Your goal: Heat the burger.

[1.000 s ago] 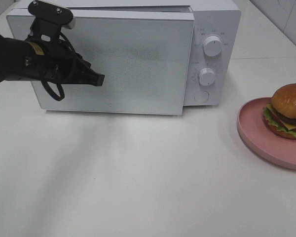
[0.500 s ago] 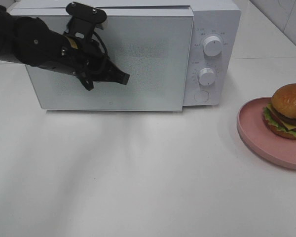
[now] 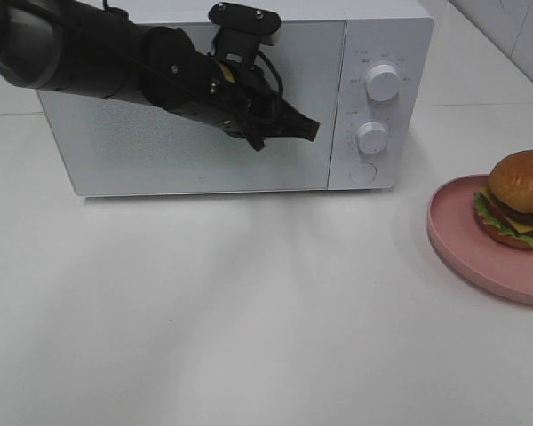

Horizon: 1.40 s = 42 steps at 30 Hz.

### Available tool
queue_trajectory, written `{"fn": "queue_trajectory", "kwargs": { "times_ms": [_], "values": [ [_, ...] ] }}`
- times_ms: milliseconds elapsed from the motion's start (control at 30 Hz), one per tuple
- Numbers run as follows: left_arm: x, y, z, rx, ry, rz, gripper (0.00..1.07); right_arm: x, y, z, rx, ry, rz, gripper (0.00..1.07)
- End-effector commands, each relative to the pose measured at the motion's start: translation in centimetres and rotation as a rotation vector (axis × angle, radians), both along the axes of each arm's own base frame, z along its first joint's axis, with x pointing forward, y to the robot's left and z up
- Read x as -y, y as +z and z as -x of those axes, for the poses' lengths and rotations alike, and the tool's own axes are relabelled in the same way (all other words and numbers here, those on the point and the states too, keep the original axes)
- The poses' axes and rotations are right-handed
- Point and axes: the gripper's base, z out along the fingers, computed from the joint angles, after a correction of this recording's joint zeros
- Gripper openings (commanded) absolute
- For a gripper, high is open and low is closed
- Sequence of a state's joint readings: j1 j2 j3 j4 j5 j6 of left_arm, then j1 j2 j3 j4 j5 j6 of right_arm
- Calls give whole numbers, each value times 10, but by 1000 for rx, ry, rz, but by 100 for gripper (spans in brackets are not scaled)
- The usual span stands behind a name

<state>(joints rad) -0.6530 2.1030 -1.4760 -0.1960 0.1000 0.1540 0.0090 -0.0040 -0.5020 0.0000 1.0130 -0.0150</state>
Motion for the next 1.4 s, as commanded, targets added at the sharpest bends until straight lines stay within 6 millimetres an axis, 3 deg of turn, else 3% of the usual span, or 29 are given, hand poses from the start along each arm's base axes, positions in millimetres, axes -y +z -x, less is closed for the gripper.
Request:
{"fn": "queue_trajectory", "kwargs": {
  "times_ms": [33, 167, 367, 567, 667, 700, 767, 967, 1200, 1267, 1300, 1333, 1367, 1400],
  "values": [
    [-1, 19, -28, 232, -29, -7, 0, 0, 0, 3, 35, 0, 9, 55],
    [7, 23, -26, 154, -62, -50, 0, 0, 0, 3, 35, 0, 9, 55],
    [12, 38, -5, 0, -136, -156, 0, 0, 0, 3, 35, 0, 9, 55],
    [-8, 69, 29, -220, -199, -292, 0, 0, 0, 3, 35, 0, 9, 55],
    [-11, 75, 34, -241, -205, -306, 0, 0, 0, 3, 35, 0, 9, 55],
    [-22, 90, 49, -321, -226, -359, 0, 0, 0, 3, 35, 0, 9, 55],
    [-28, 97, 58, -372, -236, -390, 0, 0, 0, 3, 35, 0, 9, 55],
    [-46, 115, 78, -502, -223, -457, 0, 0, 0, 3, 35, 0, 9, 55],
    [-65, 128, 94, -521, -133, -478, 0, 0, 0, 3, 35, 0, 9, 55],
    [-84, 131, 101, -534, -43, -477, 0, 0, 0, 3, 35, 0, 9, 55],
    [-84, 131, 101, -534, -43, -477, 0, 0, 0, 3, 35, 0, 9, 55],
    [-102, 131, 103, -554, 10, -471, 0, 0, 0, 3, 35, 0, 9, 55],
    [-102, 131, 103, -554, 10, -471, 0, 0, 0, 3, 35, 0, 9, 55],
    [-123, 131, 108, -576, 56, -462, 0, 0, 0, 3, 35, -2, 6, 55]
  ]
}}
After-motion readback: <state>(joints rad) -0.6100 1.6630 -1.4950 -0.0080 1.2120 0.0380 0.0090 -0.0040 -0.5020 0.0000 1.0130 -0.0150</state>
